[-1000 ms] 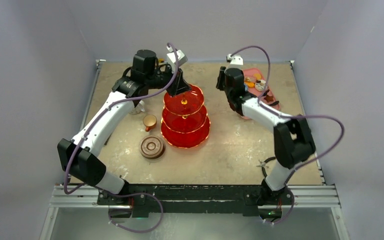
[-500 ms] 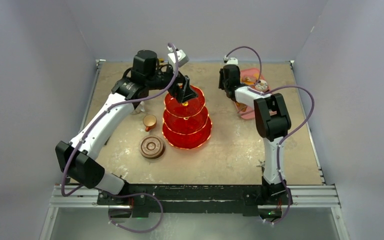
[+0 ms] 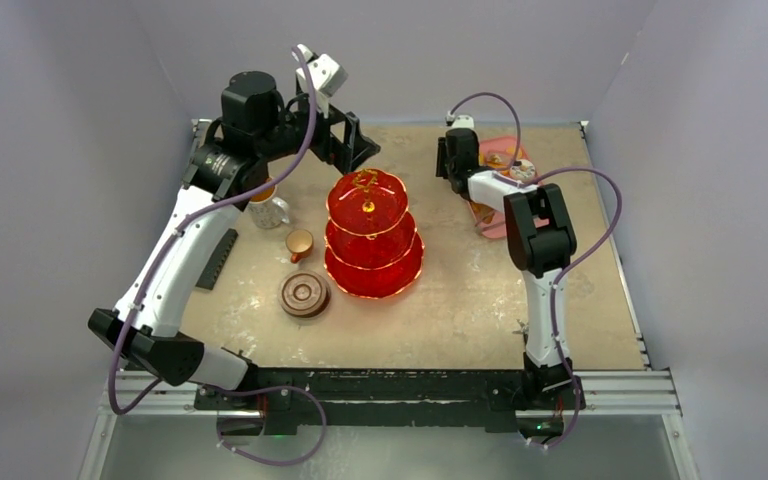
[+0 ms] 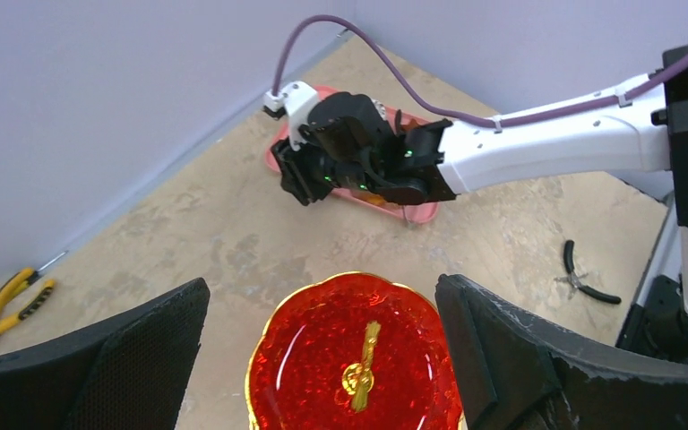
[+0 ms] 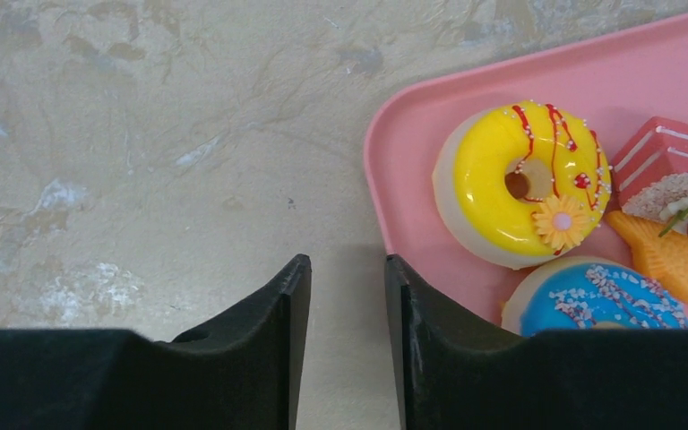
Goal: Serve the afternoon tea
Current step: Place the dessert table at the center of the board, then adjust the tray at the center of the board.
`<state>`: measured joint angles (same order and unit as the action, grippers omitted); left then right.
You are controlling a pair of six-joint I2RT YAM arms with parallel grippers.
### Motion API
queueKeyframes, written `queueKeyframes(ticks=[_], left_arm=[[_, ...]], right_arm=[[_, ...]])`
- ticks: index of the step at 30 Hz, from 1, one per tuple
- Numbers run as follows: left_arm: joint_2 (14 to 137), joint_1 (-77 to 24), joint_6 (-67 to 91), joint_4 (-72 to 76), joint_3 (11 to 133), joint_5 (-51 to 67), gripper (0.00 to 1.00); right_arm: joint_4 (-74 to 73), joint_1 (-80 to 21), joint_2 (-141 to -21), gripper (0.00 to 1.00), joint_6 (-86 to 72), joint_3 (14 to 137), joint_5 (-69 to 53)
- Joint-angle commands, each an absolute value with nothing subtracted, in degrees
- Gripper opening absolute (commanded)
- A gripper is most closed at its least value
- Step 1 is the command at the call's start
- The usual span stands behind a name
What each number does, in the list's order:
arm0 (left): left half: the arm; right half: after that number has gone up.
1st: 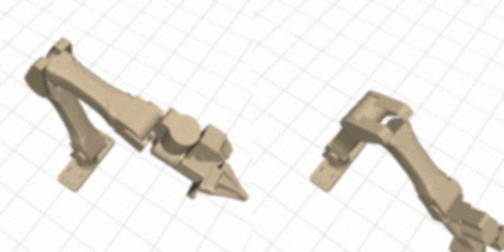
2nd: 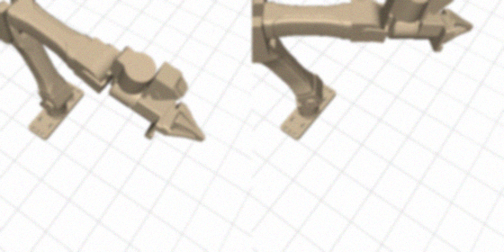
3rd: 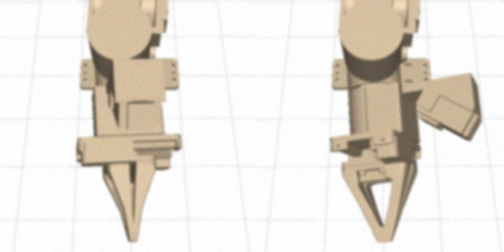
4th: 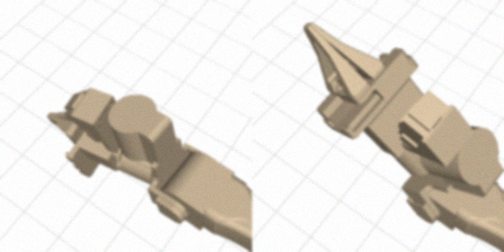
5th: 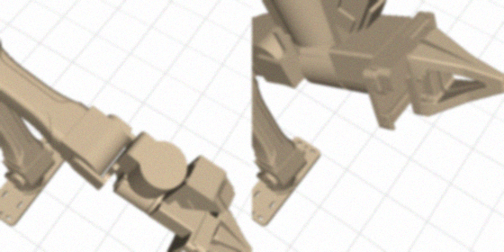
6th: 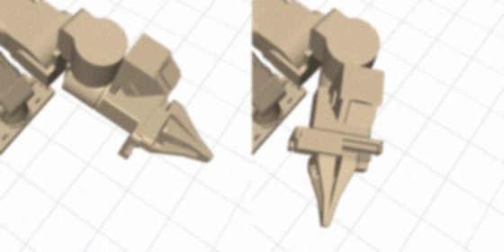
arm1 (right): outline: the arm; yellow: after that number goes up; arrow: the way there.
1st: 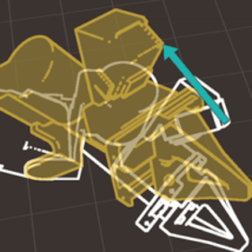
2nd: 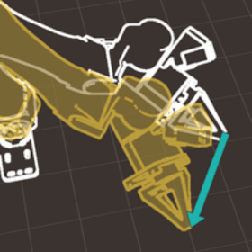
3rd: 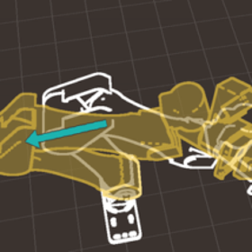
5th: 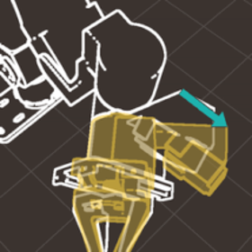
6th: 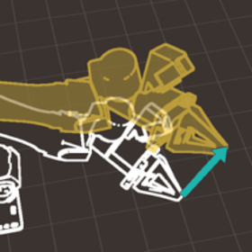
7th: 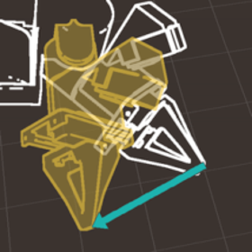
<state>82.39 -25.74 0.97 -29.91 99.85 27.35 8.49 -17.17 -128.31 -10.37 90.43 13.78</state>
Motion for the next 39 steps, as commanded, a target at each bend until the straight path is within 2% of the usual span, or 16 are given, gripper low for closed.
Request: queueKeyframes(ticks=[1,4,7,16,26,34,39], left_arm=[[81.67,-24.60,2.46,-32.52,103.68,24.41,0.99],[82.81,-24.14,2.32,-33.97,105.54,23.33,0.99],[84.34,-23.21,2.44,-35.46,108.02,21.58,0.99],[85.91,-20.48,3.51,-33.36,111.71,16.62,0.99],[85.65,-18.91,4.13,-31.29,111.90,13.31,0.99],[84.49,-18.81,4.10,-29.84,110.01,12.94,0.99],[84.12,-18.81,3.88,-29.52,109.91,12.75,0.99]], right_arm=[[9.65,-16.54,-127.14,0.44,-9.24,92.14,14.10],[9.82,-16.15,-127.30,0.50,-9.36,91.93,13.80],[9.56,-15.71,-127.82,0.52,-9.83,92.43,13.04],[6.32,-15.73,-130.37,0.47,-11.01,94.73,10.40],[5.27,-15.84,-131.20,0.47,-12.43,93.46,8.82],[4.50,-16.55,-129.39,0.43,-12.33,91.64,6.06],[5.97,-19.31,-126.48,0.40,-11.76,85.85,4.93]])
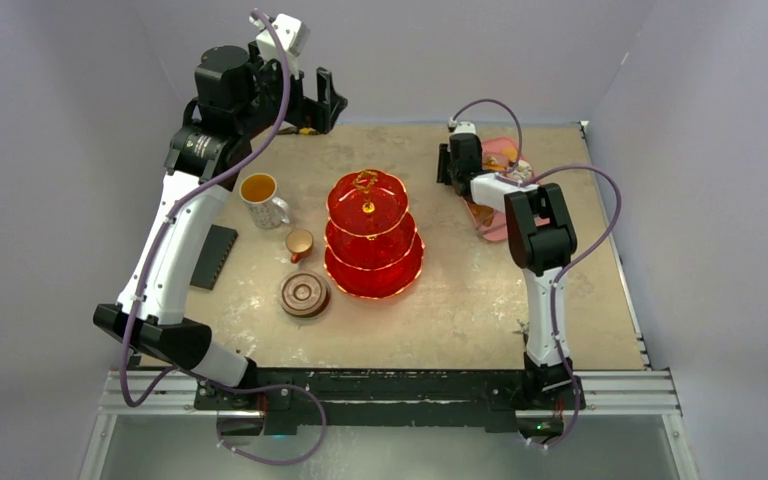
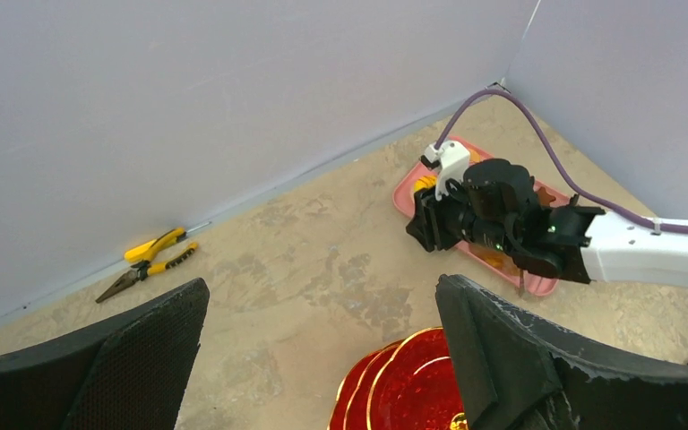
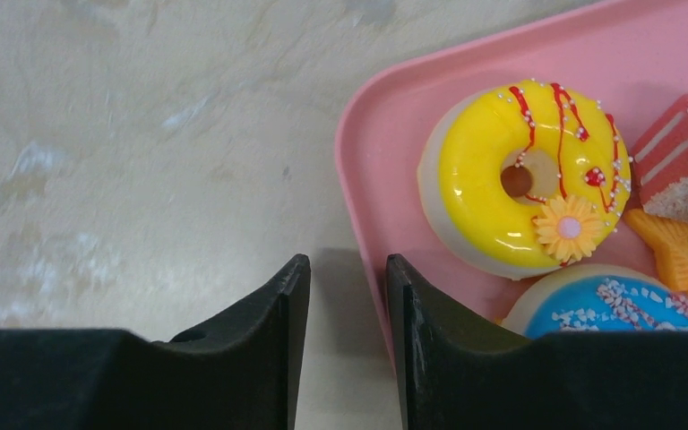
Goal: Serve the afternoon tea
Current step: Adjust the tray at the center of the board.
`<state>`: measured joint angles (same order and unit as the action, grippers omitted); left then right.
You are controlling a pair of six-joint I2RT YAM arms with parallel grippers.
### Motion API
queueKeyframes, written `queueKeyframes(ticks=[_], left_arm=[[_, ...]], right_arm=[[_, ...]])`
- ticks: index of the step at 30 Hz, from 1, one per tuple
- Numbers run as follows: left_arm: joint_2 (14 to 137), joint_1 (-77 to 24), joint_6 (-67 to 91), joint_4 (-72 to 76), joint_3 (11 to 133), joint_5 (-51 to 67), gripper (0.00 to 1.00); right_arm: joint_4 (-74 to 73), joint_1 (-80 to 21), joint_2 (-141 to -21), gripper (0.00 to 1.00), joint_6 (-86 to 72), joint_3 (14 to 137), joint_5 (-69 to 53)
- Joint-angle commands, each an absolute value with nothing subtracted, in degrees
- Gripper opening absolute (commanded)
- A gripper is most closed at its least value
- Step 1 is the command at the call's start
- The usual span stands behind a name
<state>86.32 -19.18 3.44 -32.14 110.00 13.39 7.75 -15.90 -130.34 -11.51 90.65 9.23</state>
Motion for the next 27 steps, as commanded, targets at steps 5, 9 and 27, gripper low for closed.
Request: queueKeyframes(ticks=[5,9,27], left_arm=[[83.72,-18.81,3.32,-29.96,109.12,12.80,0.99],[83.19,-18.81,2.99,-29.79,108.14,12.65,0.99],[82.88,-18.81,2.55,-29.04,105.91,14.89,0.99]], right_arm=[[8.57,-22.31,-121.82,0.40,-11.00,77.15,3.94],[10.65,-24.78,-117.01,0.39,-10.73,70.23,1.77],[-0.95,-23.92,-91.38,0.59,-19.15,58.00,4.21]])
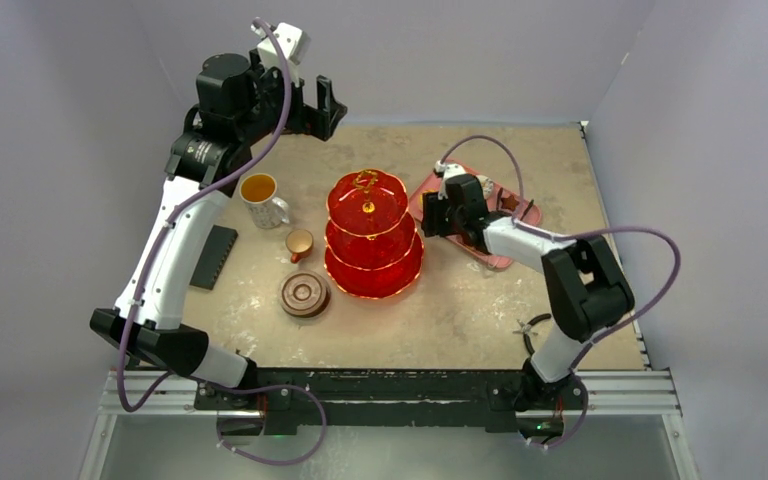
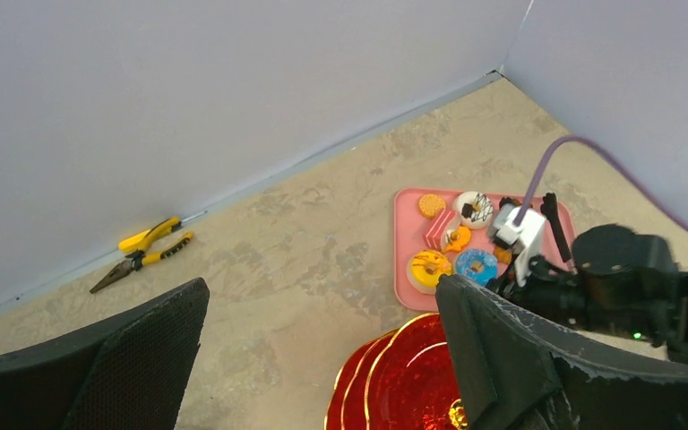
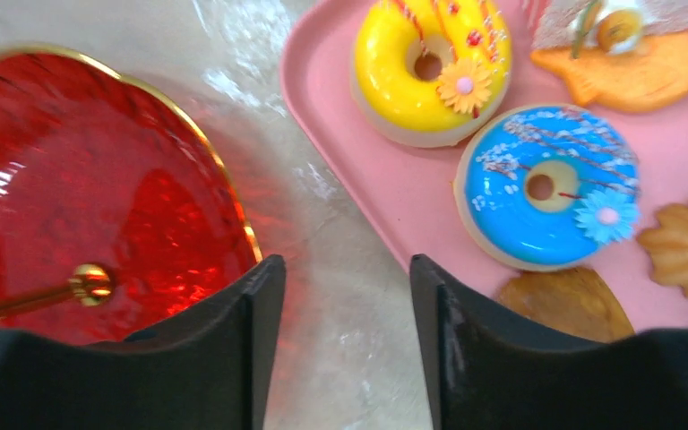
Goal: Serve the afternoon tea
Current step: Adjust the tray at the center of the board.
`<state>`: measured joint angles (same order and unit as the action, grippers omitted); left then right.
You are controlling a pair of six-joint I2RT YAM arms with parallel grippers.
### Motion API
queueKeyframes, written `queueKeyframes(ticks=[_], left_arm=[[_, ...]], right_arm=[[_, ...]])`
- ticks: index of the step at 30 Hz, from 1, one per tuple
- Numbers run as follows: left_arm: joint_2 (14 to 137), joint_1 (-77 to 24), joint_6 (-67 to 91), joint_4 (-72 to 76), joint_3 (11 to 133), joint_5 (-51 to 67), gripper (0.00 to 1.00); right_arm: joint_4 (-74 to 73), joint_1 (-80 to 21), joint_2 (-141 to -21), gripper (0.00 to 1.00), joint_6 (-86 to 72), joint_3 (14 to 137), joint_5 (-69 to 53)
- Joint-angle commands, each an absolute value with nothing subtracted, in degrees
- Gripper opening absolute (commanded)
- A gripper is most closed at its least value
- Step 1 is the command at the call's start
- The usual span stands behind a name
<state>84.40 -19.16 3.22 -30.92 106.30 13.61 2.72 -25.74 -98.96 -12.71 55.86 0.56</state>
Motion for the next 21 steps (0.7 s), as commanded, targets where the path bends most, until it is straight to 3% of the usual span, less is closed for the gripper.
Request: queueKeyframes(ticks=[1,5,14,21], left_arm=[[82.88,-18.81,2.55,-29.13,105.84,14.96,0.99],[82.79,-18.81,2.51,-29.07,105.48,15.12,0.99],[82.79,-18.81,2.00,-29.38,105.74,15.90,0.99],[82.79,-18.81,1.67,-30.06,106.22,16.08,0.99]], right_arm=[[-2.39,-22.02,-89.82,0.60,-21.73,58.31,4.52],[-5.82,-14.94,-84.21,0.58,-29.25,57.10,7.40],[-5.79,2.22,-82.11,0.36,-39.53,47.10,6.66],[-2.82,2.97,-86.42,0.34,-40.61,46.33,7.17]])
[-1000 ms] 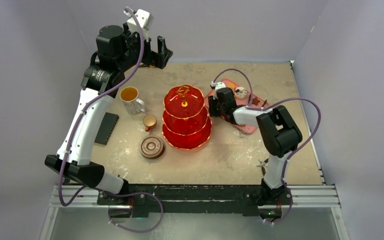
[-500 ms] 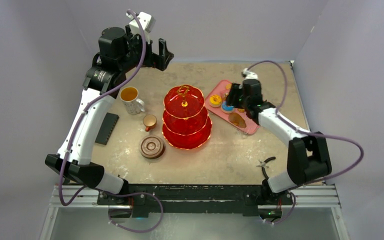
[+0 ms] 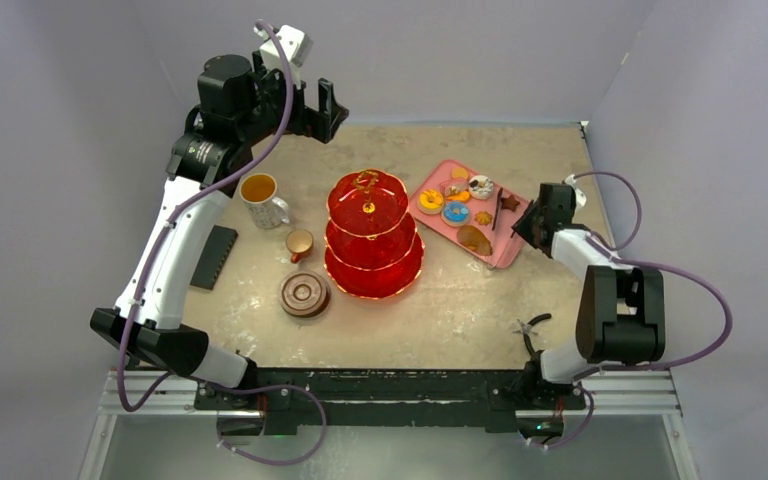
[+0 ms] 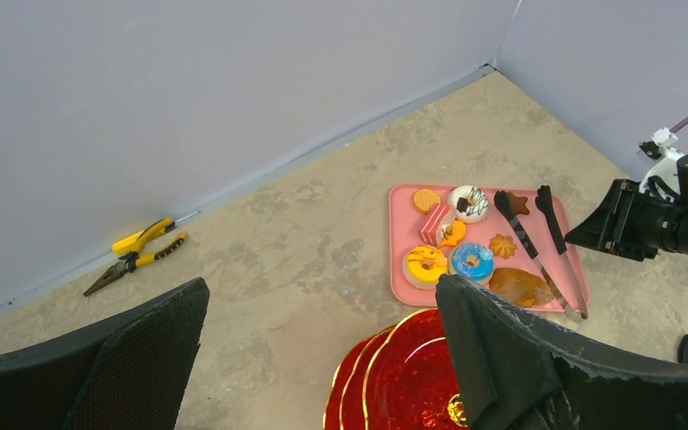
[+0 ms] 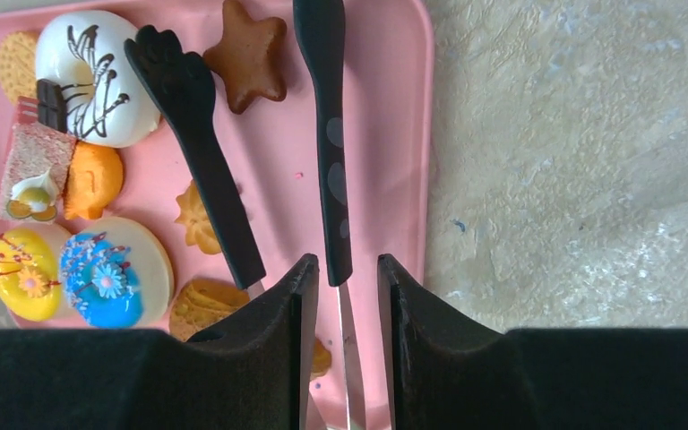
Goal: Serve the afternoon tea
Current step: Adjust the tray at the center of the board.
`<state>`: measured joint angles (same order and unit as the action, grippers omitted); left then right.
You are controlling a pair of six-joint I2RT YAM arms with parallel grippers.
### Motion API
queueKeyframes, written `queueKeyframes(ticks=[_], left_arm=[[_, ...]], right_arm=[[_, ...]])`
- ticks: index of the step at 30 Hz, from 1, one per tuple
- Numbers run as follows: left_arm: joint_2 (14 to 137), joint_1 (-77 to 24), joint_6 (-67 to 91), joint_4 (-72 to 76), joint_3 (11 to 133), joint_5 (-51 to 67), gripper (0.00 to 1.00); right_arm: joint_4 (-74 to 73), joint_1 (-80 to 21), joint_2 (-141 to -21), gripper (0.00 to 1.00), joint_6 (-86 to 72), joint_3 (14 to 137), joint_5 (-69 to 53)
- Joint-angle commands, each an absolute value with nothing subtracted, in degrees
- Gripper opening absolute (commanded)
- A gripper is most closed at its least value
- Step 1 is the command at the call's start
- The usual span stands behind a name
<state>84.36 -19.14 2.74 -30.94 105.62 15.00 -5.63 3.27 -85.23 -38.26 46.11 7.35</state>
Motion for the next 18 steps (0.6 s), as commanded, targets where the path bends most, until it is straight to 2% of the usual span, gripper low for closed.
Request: queueKeyframes(ticks=[1,7,12,14,18], left_arm=[[82.80,-18.81,1.79,-30.21,106.19,16.13,0.99],[83.05,-18.81,1.91,-30.35,106.17,16.35,0.99],[83.23,-18.81,1.80,-30.47,106.43,16.41,0.99],[83.31,-18.81,1.68,-30.45,106.41,16.35,0.99],[83.32,-18.81,1.50,-30.43,106.26,16.26,0.99]], right_arm=[[-2.55,3.10,-87.15,0.33,-40.85,46.09,7.65],[-0.63,5.56,-88.68,0.31,-42.21,43.00,9.45],[-1.17,6.92,-87.93,0.39,-42.26,42.36,11.24],[-0.25,6.94,-87.28,0.48,-40.83,42.43,9.47],[0.87,6.94,-85.99,0.59,-36.84,43.67,7.98]])
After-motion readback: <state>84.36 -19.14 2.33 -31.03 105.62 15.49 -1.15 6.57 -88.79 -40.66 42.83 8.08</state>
